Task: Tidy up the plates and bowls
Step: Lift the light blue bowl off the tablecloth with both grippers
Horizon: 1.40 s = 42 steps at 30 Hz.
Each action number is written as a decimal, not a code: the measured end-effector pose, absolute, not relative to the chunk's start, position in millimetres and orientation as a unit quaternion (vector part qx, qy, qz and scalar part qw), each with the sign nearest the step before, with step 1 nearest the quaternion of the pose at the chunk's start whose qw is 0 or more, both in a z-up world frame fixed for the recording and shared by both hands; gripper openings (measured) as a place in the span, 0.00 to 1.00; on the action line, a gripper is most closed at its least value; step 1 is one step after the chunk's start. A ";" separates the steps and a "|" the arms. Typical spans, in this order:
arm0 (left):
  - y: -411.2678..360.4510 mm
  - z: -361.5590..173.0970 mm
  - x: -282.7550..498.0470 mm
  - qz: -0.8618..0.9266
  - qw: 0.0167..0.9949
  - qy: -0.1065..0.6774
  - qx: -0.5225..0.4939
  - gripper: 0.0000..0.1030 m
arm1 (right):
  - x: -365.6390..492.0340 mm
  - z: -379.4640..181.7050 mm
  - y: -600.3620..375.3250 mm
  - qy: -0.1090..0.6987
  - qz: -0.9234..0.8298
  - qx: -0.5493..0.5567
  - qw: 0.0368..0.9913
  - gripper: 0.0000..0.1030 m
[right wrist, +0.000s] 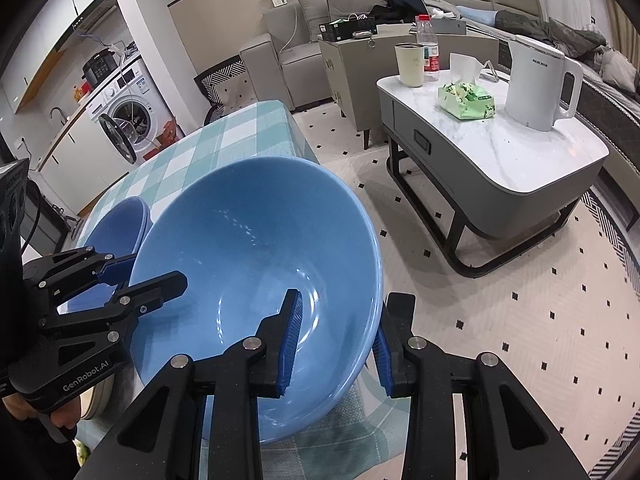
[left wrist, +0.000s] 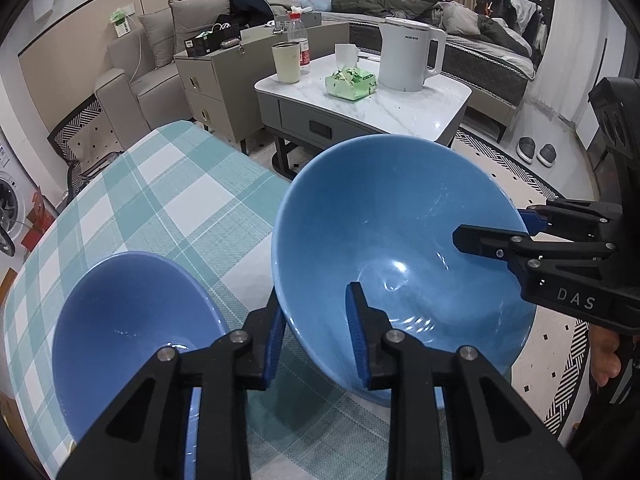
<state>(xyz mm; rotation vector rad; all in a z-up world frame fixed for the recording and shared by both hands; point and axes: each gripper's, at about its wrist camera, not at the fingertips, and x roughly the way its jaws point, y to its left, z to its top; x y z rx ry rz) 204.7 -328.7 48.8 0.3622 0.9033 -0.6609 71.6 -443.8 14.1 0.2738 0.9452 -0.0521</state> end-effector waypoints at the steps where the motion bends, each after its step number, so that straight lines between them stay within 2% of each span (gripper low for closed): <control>1: -328.2 49.4 204.5 -0.312 0.832 0.426 0.170 0.27 | 71.9 14.2 -443.7 0.453 -0.025 0.132 0.881 0.33; 42: -274.0 98.6 190.3 -0.318 0.859 0.382 0.120 0.27 | 53.9 61.5 -393.3 0.400 -0.011 0.087 0.912 0.33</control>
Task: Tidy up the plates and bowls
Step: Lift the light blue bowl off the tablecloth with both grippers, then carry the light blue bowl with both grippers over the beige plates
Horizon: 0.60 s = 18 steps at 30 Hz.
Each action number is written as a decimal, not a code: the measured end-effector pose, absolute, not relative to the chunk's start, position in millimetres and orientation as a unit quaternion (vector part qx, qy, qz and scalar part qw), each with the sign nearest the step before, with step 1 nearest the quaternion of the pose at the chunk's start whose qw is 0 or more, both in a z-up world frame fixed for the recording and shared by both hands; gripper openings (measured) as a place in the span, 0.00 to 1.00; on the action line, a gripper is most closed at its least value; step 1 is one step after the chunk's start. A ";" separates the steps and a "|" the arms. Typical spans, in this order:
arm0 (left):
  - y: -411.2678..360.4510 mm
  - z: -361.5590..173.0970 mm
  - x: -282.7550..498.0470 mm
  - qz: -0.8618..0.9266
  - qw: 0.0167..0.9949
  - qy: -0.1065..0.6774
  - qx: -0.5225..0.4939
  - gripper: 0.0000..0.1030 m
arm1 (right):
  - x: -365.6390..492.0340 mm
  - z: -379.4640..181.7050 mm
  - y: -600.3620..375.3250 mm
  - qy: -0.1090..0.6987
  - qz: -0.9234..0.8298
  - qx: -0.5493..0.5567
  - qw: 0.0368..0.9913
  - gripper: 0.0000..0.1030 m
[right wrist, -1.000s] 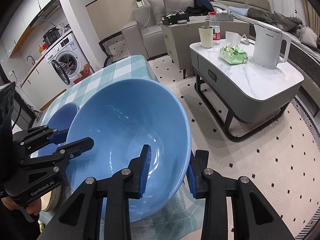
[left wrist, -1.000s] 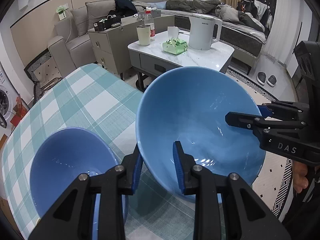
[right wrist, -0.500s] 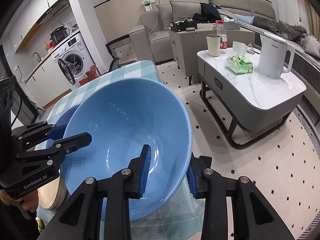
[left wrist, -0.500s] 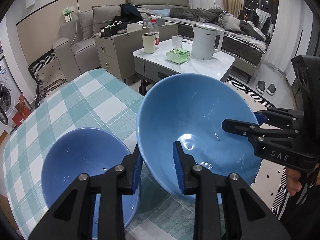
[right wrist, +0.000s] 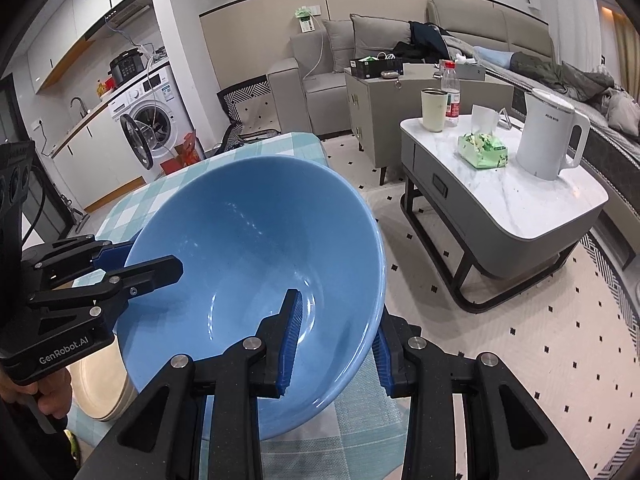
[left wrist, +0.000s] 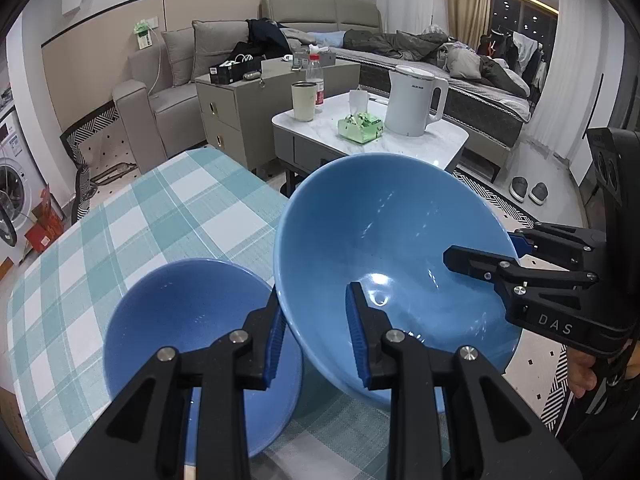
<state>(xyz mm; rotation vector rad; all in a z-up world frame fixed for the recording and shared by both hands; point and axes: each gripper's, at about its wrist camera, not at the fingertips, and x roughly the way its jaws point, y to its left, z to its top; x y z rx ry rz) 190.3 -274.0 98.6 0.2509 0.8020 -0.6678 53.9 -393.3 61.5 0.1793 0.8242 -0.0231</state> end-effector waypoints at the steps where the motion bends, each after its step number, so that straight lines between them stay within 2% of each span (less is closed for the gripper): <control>1: -272.6 99.7 190.5 -0.319 0.860 0.381 0.119 0.27 | 53.5 62.6 -392.4 0.399 -0.011 0.086 0.913 0.33; 7: -265.2 106.4 190.7 -0.319 0.864 0.374 0.111 0.27 | 51.6 75.4 -385.4 0.391 -0.013 0.078 0.917 0.32; 18: -234.1 117.6 193.2 -0.302 0.877 0.362 0.090 0.27 | 55.4 102.8 -359.7 0.369 -0.007 0.050 0.928 0.21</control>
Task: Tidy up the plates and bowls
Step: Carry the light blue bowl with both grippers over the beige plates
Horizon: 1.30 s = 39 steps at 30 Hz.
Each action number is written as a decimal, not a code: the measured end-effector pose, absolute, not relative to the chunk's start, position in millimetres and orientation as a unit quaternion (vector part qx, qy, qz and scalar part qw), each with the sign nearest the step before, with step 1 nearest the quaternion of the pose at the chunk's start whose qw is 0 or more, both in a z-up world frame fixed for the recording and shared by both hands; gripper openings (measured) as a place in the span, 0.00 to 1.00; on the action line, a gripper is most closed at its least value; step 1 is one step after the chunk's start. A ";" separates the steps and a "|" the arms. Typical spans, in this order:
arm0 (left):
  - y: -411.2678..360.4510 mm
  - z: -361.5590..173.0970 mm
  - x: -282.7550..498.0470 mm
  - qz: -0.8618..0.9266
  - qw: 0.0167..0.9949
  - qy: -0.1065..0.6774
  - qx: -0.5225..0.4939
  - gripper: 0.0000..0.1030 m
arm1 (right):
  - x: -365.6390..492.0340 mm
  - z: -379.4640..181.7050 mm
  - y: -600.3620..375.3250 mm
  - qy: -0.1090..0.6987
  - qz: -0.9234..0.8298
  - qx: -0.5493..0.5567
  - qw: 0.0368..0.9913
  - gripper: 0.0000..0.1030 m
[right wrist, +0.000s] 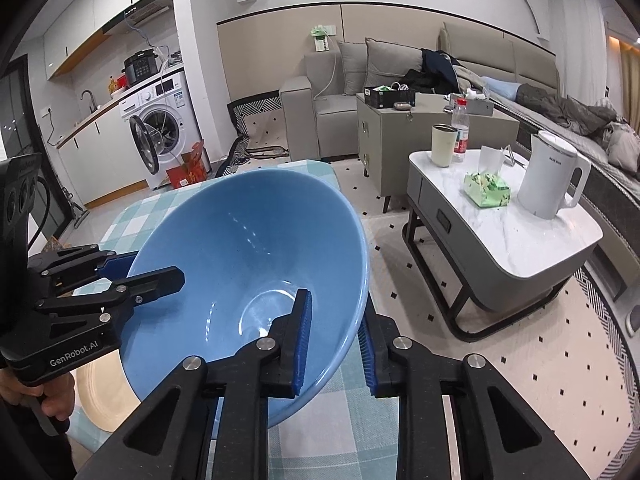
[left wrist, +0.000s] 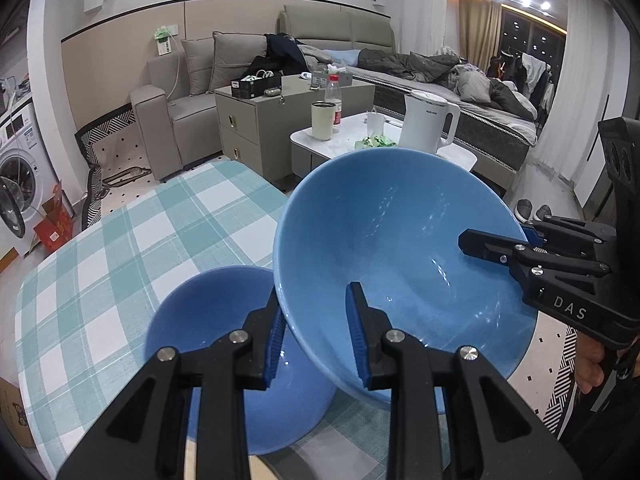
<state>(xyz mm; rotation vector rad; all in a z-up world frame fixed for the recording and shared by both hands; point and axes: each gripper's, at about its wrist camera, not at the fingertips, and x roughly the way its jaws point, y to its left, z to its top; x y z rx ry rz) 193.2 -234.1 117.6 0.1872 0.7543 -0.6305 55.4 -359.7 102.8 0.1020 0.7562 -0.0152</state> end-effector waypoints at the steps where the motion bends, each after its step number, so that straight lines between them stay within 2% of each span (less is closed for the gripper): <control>1: -229.8 119.0 193.6 -0.300 0.879 0.361 0.087 0.27 | 57.4 104.3 -357.3 0.368 -0.005 0.049 0.929 0.20; 21: -160.7 136.3 199.1 -0.249 0.901 0.348 0.065 0.27 | 92.2 122.5 -288.7 0.368 0.043 0.021 0.929 0.18; 39: -127.0 120.5 199.9 -0.225 0.903 0.362 0.055 0.27 | 109.5 106.4 -249.4 0.394 0.066 0.001 0.917 0.18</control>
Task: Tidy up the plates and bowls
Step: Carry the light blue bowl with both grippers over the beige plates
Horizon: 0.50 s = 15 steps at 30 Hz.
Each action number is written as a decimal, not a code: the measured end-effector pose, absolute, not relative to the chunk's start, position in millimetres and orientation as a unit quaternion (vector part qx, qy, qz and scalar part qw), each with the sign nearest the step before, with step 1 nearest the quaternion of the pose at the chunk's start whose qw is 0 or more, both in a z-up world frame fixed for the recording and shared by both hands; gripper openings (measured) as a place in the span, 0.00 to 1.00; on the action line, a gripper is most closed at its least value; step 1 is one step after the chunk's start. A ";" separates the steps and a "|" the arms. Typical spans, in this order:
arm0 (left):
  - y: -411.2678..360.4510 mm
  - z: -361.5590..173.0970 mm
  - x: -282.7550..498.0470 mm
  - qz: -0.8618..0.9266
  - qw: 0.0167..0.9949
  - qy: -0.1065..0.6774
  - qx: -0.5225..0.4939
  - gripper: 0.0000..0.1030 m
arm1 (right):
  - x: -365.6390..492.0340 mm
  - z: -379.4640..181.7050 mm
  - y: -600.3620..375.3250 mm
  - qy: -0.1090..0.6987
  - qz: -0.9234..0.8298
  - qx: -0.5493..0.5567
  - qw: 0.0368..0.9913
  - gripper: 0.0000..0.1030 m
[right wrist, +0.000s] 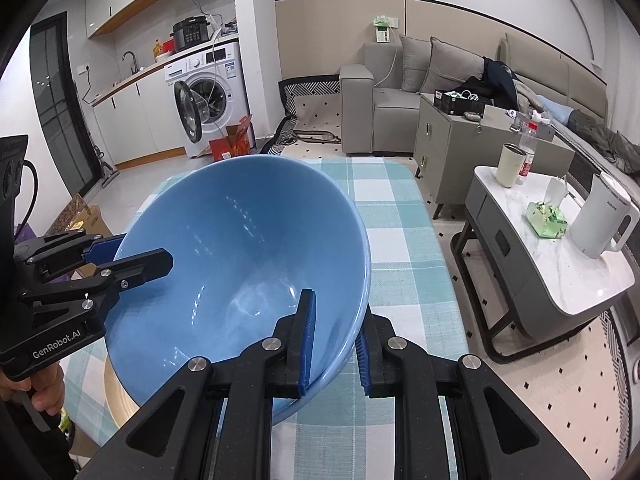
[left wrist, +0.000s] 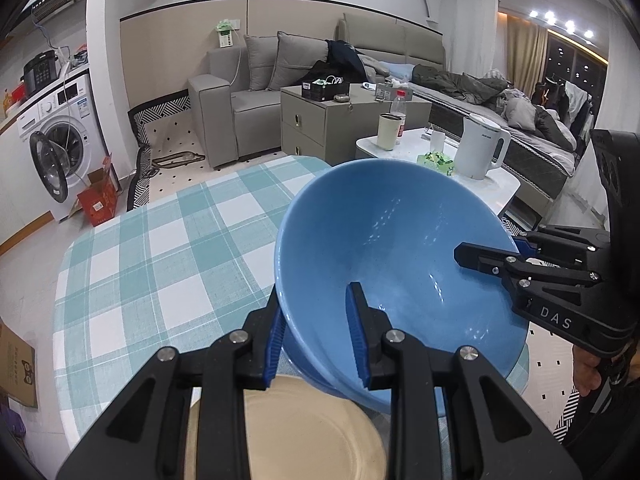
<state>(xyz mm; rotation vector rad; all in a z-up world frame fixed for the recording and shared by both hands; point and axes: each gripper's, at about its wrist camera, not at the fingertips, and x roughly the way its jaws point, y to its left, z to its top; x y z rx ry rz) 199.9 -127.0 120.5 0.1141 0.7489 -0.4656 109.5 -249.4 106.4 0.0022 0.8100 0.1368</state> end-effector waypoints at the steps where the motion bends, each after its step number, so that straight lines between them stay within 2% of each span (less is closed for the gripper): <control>1: -126.1 119.0 200.2 -0.225 0.902 0.363 0.055 0.27 | 114.4 104.0 -251.4 0.396 0.067 0.000 0.916 0.18; 15: -123.1 98.7 209.8 -0.222 0.895 0.384 0.049 0.27 | 127.8 77.5 -242.8 0.421 0.067 -0.006 0.904 0.18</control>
